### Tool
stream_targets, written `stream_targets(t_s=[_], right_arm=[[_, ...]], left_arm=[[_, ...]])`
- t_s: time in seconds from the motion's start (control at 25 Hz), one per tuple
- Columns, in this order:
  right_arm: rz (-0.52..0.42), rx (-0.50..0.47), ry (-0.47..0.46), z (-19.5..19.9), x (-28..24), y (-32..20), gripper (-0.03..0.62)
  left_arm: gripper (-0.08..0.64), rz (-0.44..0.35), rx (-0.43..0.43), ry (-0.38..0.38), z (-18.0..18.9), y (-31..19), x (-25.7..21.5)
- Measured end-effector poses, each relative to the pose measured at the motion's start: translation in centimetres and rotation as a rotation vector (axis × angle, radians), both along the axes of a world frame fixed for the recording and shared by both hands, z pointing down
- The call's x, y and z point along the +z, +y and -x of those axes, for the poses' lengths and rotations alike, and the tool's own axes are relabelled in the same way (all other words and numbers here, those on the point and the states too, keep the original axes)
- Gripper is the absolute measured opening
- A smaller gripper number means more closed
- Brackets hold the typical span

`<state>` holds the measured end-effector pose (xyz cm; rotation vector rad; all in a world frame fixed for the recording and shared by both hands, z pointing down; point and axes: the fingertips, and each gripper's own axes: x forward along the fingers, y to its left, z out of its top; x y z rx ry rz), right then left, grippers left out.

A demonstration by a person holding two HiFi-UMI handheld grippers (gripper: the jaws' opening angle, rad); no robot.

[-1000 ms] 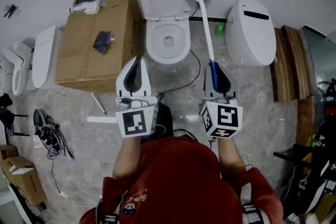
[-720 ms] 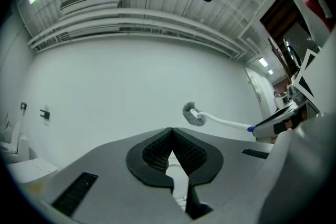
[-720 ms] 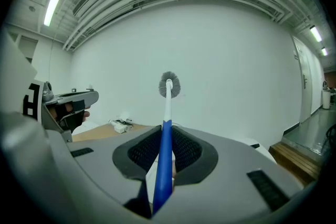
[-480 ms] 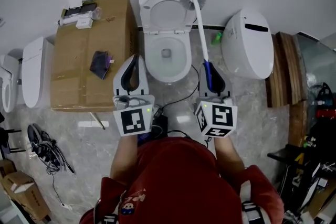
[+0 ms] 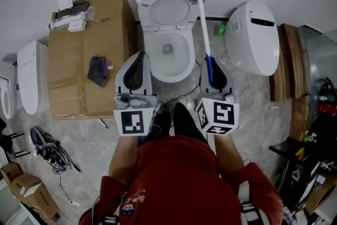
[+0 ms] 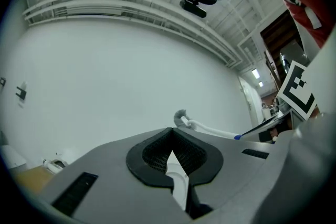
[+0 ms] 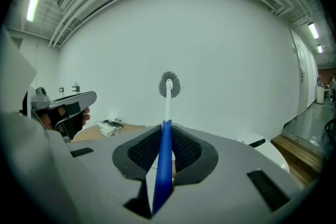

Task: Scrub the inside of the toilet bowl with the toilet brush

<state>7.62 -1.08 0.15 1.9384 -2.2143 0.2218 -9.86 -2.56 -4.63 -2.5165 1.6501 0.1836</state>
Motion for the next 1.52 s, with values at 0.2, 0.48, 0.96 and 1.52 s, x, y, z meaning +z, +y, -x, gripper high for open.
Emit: stream_targets(t_s=[0.2, 0.48, 0.96, 1.52], right_arm=[[0.057, -0.013, -0.019, -1.2, 3.7, -3.1, 0.061], [0.183, -0.049, -0.020, -2.1, 12.3, -5.8, 0.061], [0.452, -0.115, -0.001, -1.6, 32.4, -6.7, 0.061], [0.698, -0.104, 0.028, -2.3, 51.8, -1.4, 0.061]], left_arm=[[0.012, 0.039, -0.033, -0.019, -0.9, -3.1, 3.1], [0.012, 0.090, -0.082, -0.023, -1.3, -6.3, 10.0], [0.012, 0.252, -0.107, -0.072, -1.8, -7.7, 28.3], [0.012, 0.384, -0.068, -0.088, -2.1, -5.2, 46.0]])
